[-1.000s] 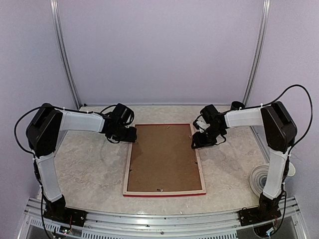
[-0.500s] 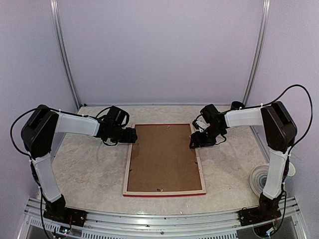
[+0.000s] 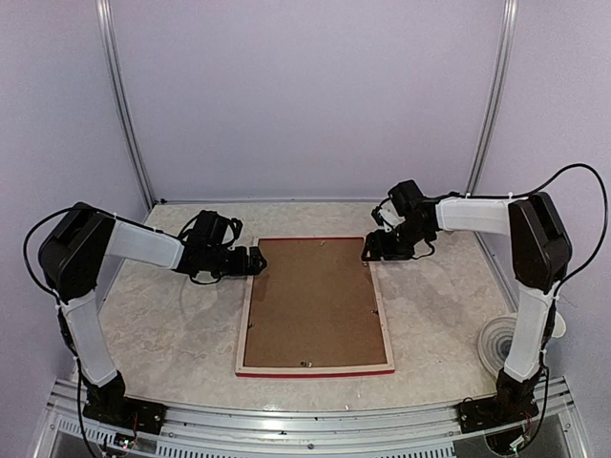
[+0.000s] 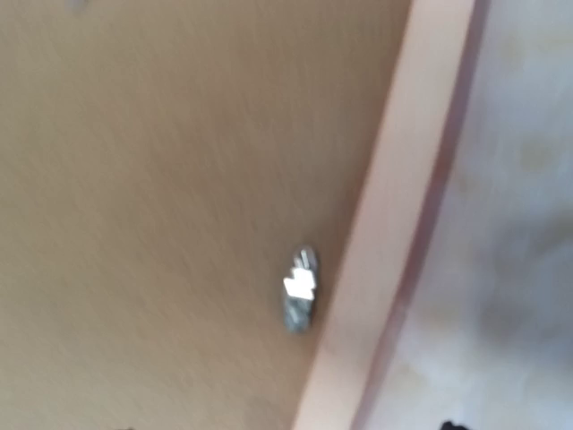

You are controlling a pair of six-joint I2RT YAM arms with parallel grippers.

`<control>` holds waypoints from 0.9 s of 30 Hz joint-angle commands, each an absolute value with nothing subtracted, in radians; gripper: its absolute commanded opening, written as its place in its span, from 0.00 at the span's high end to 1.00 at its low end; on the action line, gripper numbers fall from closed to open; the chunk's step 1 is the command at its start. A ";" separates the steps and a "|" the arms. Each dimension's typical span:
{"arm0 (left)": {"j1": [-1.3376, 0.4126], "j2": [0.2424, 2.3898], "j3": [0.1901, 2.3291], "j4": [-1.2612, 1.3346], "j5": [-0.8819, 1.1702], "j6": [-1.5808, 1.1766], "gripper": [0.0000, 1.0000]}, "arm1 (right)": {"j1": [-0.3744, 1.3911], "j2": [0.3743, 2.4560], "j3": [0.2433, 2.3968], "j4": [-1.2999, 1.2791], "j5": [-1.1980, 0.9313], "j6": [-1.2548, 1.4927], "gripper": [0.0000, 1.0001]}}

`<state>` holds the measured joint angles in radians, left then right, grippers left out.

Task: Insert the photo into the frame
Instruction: Press the fastener onto the backboard.

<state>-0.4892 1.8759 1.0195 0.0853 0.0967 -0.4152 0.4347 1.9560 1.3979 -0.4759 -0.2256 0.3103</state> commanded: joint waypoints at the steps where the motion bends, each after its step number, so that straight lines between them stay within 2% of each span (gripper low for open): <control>1: -0.483 1.899 0.998 0.159 0.141 -0.406 0.01 | 0.424 1.982 1.491 -0.512 -0.212 0.316 0.28; 7: -0.479 1.916 0.980 0.203 0.171 -0.379 0.01 | 0.423 2.057 1.593 -0.561 -0.184 0.304 0.32; 14: -0.475 1.947 0.965 0.258 0.234 -0.360 0.01 | 0.423 2.101 1.618 -0.581 -0.181 0.292 0.36; 21: -0.451 1.952 0.938 0.300 0.295 -0.393 0.08 | 0.423 2.118 1.600 -0.565 -0.183 0.291 0.39; 27: -0.439 1.939 0.923 0.308 0.321 -0.408 0.10 | 0.423 2.131 1.595 -0.556 -0.189 0.293 0.40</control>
